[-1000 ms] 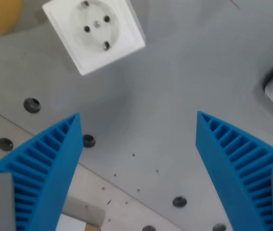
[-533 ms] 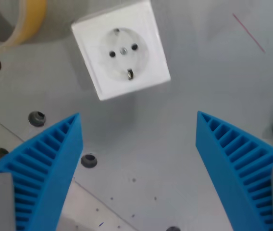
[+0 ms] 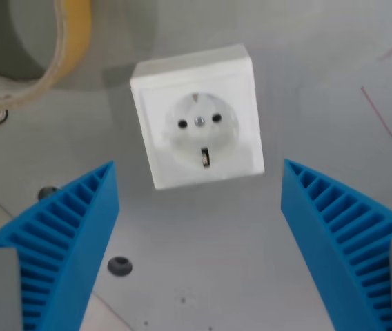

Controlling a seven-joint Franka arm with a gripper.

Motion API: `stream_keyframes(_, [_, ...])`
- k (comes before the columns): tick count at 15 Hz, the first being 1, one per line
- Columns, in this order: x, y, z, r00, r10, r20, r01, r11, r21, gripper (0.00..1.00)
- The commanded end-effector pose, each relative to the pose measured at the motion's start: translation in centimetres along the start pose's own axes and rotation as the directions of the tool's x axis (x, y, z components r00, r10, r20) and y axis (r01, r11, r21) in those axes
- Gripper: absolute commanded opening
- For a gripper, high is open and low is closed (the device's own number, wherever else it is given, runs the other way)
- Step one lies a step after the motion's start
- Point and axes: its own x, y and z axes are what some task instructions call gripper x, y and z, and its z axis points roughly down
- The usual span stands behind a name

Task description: Move above the white socket

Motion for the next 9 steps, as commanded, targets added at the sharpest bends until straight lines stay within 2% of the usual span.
stream_keyframes(1, [1.18, 0.43, 0.47, 0.989, -0.145, -0.013, 0.145, 0.989, 0.009, 1.00])
stream_keyframes(9, [2.10, 0.35, 1.18, 0.992, -0.122, -0.012, 0.122, 0.993, 0.004, 1.00])
